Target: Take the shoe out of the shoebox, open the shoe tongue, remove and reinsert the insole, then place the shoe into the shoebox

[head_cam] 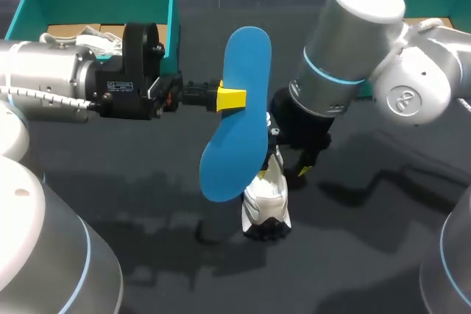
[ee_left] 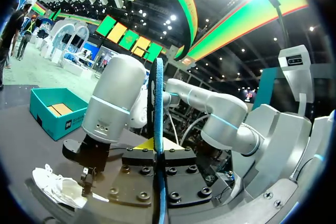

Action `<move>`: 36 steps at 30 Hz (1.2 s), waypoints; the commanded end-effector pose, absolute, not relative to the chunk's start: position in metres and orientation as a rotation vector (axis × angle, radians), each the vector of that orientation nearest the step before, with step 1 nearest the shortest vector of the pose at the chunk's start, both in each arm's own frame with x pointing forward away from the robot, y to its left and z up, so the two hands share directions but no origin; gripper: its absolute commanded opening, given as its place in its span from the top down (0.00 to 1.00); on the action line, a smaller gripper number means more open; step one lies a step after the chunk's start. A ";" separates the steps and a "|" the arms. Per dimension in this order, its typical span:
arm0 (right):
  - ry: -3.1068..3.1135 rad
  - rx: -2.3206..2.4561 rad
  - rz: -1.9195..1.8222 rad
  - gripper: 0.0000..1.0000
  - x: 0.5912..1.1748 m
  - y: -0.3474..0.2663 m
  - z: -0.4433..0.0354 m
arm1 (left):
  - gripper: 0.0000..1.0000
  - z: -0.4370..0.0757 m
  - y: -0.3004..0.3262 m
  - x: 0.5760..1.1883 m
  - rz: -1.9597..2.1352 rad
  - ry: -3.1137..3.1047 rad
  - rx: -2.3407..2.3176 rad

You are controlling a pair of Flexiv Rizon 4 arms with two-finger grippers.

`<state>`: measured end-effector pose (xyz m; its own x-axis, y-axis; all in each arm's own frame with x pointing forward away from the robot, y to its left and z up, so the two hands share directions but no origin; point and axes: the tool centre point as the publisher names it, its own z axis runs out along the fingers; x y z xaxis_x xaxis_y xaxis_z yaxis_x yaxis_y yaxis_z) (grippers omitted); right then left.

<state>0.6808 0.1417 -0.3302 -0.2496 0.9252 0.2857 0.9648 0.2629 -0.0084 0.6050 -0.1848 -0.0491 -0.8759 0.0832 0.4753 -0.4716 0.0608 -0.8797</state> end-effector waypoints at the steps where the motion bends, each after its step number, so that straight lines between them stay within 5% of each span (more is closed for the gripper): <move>1: -2.280 -1.748 -0.286 0.00 0.678 0.125 -0.322 | 1.00 -0.050 -0.186 0.605 1.872 -1.943 0.388; 8: -2.280 -1.748 -0.286 0.00 0.678 0.125 -0.322 | 1.00 -0.050 -0.186 0.605 1.872 -1.943 0.388; 17: -2.217 -1.649 -0.651 0.00 0.681 0.096 -0.255 | 1.00 -0.050 -0.186 0.605 1.872 -1.943 0.388; 28: -2.217 -1.649 -0.651 0.00 0.681 0.096 -0.255 | 1.00 -0.050 -0.186 0.605 1.872 -1.943 0.388; 36: -2.080 -1.512 -0.782 0.00 0.695 0.084 -0.227 | 1.00 -0.043 -0.187 0.602 2.121 -2.144 -0.050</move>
